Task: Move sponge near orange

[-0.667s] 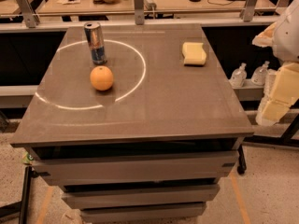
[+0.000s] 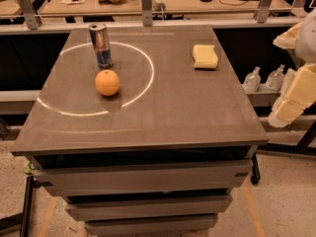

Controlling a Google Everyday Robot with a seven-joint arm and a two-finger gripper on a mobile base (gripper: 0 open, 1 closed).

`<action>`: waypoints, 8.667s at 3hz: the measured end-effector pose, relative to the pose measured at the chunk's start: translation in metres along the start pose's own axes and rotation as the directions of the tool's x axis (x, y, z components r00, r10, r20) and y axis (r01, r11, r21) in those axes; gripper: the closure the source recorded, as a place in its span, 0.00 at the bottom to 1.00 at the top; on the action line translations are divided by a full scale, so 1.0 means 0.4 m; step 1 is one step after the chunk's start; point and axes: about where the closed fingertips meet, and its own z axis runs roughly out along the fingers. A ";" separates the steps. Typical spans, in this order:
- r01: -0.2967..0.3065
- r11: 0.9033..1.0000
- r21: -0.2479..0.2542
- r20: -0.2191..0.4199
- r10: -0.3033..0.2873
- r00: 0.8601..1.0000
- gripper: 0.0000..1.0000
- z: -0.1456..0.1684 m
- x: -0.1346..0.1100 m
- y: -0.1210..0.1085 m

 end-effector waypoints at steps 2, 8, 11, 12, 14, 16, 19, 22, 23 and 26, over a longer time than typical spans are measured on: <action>-0.252 0.966 0.062 0.386 0.209 0.898 0.00 0.033 0.091 -0.130; -0.477 0.870 0.124 0.567 0.333 0.753 0.00 0.192 -0.036 -0.273; -0.565 0.822 0.067 0.656 0.391 0.646 0.00 0.351 -0.154 -0.405; -0.565 0.824 0.039 0.660 0.404 0.634 0.00 0.404 -0.188 -0.422; -0.561 0.828 0.026 0.669 0.402 0.625 0.00 0.483 -0.197 -0.470; -0.572 0.820 0.013 0.670 0.417 0.614 0.00 0.539 -0.185 -0.516; -0.530 0.848 -0.006 0.656 0.404 0.638 0.42 0.593 -0.208 -0.535; -0.381 0.918 -0.109 0.739 0.331 0.586 1.00 0.484 -0.261 -0.504; -0.239 0.954 -0.183 0.792 0.287 0.539 1.00 0.377 -0.320 -0.457; 0.159 0.862 -0.482 0.664 0.240 0.708 1.00 0.407 -0.354 -0.144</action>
Offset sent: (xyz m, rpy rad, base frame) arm 0.0643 -0.0624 0.0134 0.7420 -0.3338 -0.2268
